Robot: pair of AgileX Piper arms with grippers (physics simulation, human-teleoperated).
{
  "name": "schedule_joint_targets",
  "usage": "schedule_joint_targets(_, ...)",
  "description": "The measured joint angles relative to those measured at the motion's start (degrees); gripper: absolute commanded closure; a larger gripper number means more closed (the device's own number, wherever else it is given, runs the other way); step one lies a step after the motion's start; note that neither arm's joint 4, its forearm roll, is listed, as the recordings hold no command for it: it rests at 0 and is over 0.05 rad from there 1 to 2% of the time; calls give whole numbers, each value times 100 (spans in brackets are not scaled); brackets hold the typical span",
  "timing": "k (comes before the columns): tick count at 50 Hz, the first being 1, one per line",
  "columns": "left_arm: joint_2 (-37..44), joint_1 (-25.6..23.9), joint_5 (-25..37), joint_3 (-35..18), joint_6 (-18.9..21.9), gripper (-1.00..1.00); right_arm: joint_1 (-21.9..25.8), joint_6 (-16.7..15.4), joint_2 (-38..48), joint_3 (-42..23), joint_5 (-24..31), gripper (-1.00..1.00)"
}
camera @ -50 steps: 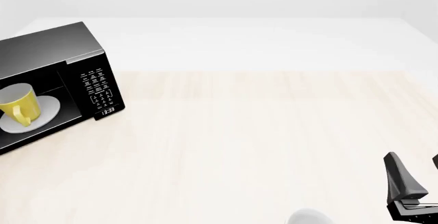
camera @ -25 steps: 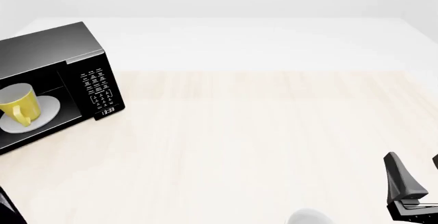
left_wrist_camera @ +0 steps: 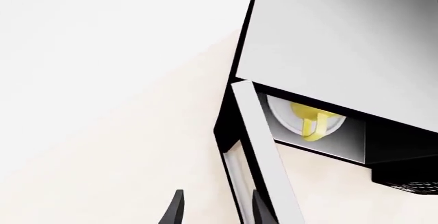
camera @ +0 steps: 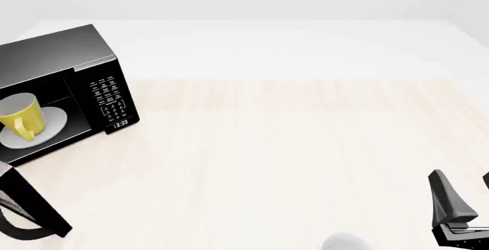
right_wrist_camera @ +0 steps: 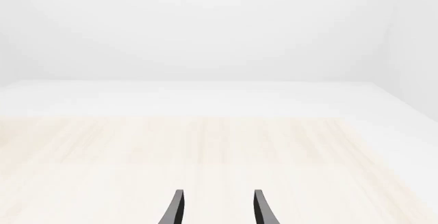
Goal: Put the yellow and white mug in the microwave and close it.
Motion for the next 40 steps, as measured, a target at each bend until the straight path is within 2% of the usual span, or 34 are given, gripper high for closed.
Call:
schedule_joint_targets(14,463,-211,-187,25,-53,-100,0,0,0,0,0,-100)
schedule_joint_targets(40,748,-857,-406,-218,-144,-100,0,0,0,0,0,-100)
